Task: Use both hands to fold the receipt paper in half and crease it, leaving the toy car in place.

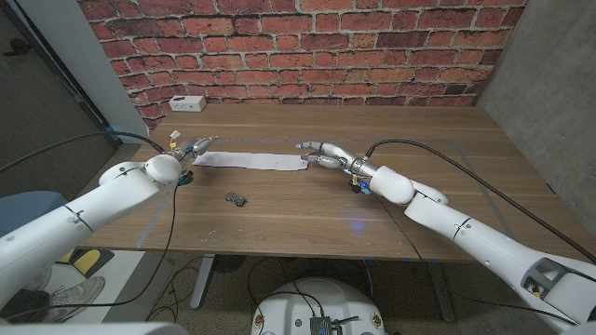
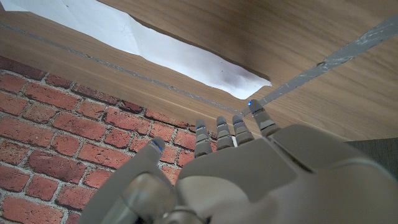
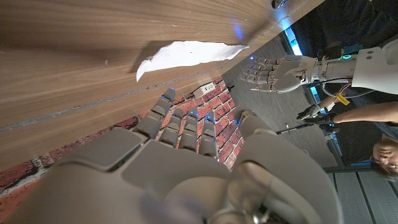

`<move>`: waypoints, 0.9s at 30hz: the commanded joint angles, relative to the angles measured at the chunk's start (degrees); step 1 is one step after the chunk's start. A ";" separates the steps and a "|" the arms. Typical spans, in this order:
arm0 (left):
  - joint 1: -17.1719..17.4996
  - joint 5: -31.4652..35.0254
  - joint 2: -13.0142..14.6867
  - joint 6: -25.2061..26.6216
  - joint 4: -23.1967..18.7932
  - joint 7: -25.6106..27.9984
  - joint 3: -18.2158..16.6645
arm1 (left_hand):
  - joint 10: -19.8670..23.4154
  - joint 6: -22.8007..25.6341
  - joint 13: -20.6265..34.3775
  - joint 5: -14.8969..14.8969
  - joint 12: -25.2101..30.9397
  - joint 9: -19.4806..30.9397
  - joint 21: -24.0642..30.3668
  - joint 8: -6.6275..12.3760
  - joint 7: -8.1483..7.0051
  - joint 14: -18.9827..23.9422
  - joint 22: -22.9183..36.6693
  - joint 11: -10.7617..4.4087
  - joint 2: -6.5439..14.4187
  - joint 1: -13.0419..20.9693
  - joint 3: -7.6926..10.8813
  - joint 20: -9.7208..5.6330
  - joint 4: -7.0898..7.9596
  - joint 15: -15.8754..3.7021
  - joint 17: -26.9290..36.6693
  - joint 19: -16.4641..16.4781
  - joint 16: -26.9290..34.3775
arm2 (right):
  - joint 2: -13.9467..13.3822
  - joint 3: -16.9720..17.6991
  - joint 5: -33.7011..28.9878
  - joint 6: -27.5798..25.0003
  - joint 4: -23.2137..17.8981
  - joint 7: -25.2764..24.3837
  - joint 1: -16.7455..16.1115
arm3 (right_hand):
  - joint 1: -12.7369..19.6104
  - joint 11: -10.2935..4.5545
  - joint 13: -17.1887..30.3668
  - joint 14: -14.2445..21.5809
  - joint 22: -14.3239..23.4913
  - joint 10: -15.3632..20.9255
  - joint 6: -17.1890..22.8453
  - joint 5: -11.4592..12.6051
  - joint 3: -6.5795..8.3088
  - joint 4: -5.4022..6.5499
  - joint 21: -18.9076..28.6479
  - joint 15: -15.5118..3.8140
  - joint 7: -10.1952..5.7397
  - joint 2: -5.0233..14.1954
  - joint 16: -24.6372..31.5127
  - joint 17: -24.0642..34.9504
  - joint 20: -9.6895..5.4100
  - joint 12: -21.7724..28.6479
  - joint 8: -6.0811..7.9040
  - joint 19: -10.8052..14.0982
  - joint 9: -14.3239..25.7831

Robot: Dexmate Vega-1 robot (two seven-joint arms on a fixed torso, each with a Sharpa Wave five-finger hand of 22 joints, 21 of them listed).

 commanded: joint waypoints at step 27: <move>-0.20 0.63 1.50 3.46 -2.40 -1.08 0.54 | 0.68 0.61 0.13 -0.25 -0.34 0.22 -0.42 -0.65 -0.08 0.70 0.22 0.06 2.39 0.69 0.79 0.12 0.24 -0.07 0.02 0.49 -0.40 | 6.88 -11.20 -23.67 1.09 12.78 -4.76 12.51 | 1.63 -0.93 0.29 1.47 0.11 2.43 3.07 -0.14 0.46 0.59 0.16 -2.31 -0.68 -0.29 0.46 0.24 -1.47 0.31 -0.08 1.24 0.43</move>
